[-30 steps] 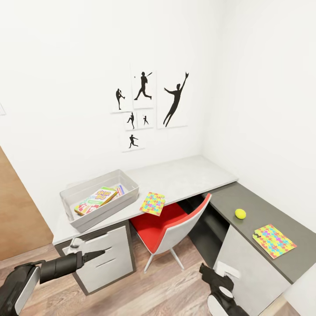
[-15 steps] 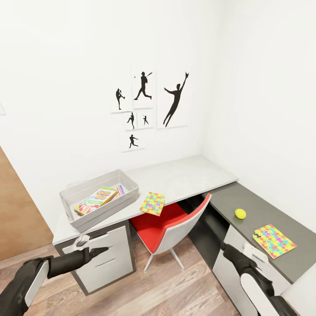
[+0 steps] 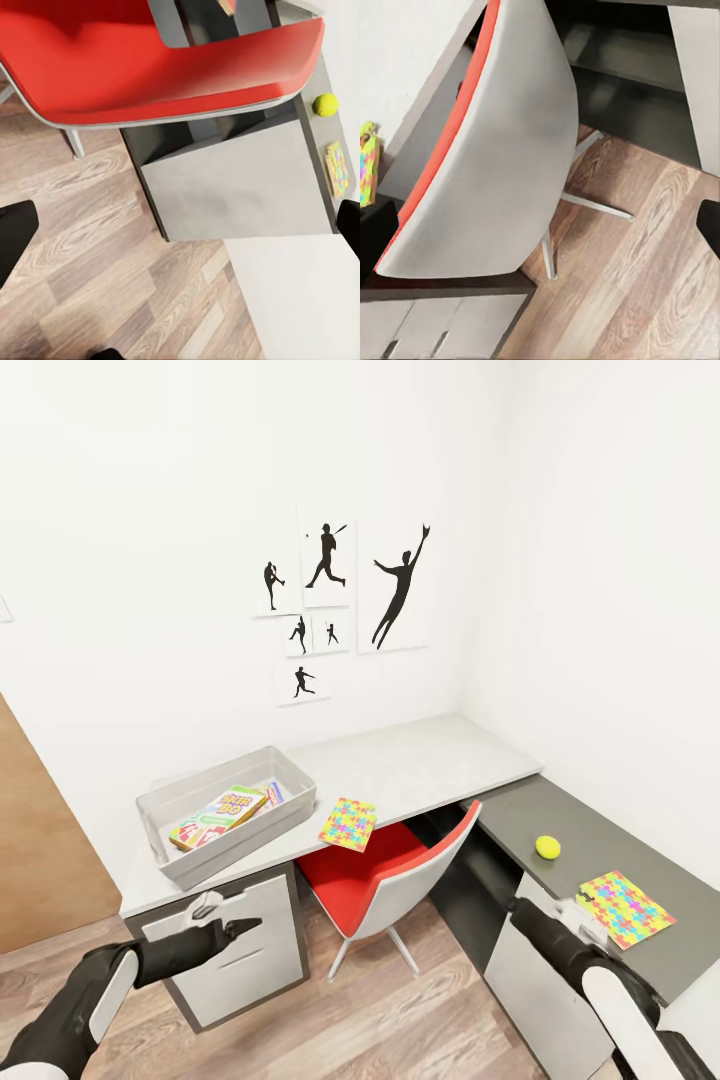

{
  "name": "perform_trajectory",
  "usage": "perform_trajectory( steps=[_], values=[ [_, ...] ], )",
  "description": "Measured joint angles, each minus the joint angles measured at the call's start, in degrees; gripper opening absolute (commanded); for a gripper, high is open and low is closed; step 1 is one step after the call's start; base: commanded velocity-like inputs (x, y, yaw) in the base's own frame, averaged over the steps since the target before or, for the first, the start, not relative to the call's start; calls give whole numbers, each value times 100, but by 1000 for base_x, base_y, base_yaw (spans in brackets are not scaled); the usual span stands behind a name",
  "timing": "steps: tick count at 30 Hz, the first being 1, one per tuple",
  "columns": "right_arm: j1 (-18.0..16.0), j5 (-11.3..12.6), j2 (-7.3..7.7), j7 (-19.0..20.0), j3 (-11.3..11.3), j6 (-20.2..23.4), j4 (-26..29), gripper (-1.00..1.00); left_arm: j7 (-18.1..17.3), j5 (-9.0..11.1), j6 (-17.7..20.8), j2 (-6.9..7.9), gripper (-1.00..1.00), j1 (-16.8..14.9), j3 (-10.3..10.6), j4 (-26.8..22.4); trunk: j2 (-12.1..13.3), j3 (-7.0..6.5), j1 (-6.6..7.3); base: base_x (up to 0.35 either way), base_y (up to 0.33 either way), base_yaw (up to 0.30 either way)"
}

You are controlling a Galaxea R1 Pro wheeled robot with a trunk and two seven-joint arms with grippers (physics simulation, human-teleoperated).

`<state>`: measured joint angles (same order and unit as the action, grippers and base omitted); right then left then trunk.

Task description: Put all the toys in the child's room - the three board games (two on the bed and one on the table), the two jigsaw puzzles on the table, and the tennis ball on the table - inside the toy box on the table in the child's room.

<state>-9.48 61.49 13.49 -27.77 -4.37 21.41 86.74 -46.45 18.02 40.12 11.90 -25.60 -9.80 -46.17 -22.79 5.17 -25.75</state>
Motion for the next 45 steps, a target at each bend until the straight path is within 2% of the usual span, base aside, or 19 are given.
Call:
perform_trajectory(
  steps=[3, 6, 8, 12, 15, 22, 29, 33, 45],
  values=[
    [3, 49, 1, 295, 210, 218, 1, 100, -10, 96, 231, 6, 100, -48, -84, 127, 0, 0, 0, 0, 0, 0],
    [11, 74, 0, 592, 597, 584, 12, 100, 61, 366, 850, -5, 100, -255, -418, 592, 0, 0, 0, 0, 0, 0],
    [60, 84, -5, 793, 796, 730, 15, 100, 87, 441, 986, -4, 100, -396, -551, 924, 0, 0, 0, 0, 0, 0],
    [222, 99, -12, 1457, 1148, 891, 31, 100, 116, 494, 909, -23, 100, -615, -663, 1380, 0, 0, 0, 0, 0, 0],
    [285, 104, -20, 1879, 1287, 1012, 41, 100, 54, 520, 818, 16, 100, -657, -714, 1474, 0, 0, 0, 0, 0, 0],
    [314, 119, -46, 2305, 1355, 1240, 66, 100, 57, 535, 782, 90, 100, -675, -969, 1518, 0, 0, 0, 0, 0, 0],
    [319, 150, -50, 2667, 1394, 1612, 84, 100, 65, 535, 787, 109, 100, -677, -1004, 1521, 0, 0, 0, 0, 0, 0],
    [319, 183, -48, 3000, 1496, 1737, 83, 100, 72, 535, 786, 97, 100, -677, -1013, 1521, -1, 0, 0, 0, 0, 0],
    [321, 176, -73, 3137, 1525, 1766, 80, 100, 91, 533, 758, 81, 100, -677, -1018, 1522, -482, 217, -264, 0, 0, 0]
  ],
)
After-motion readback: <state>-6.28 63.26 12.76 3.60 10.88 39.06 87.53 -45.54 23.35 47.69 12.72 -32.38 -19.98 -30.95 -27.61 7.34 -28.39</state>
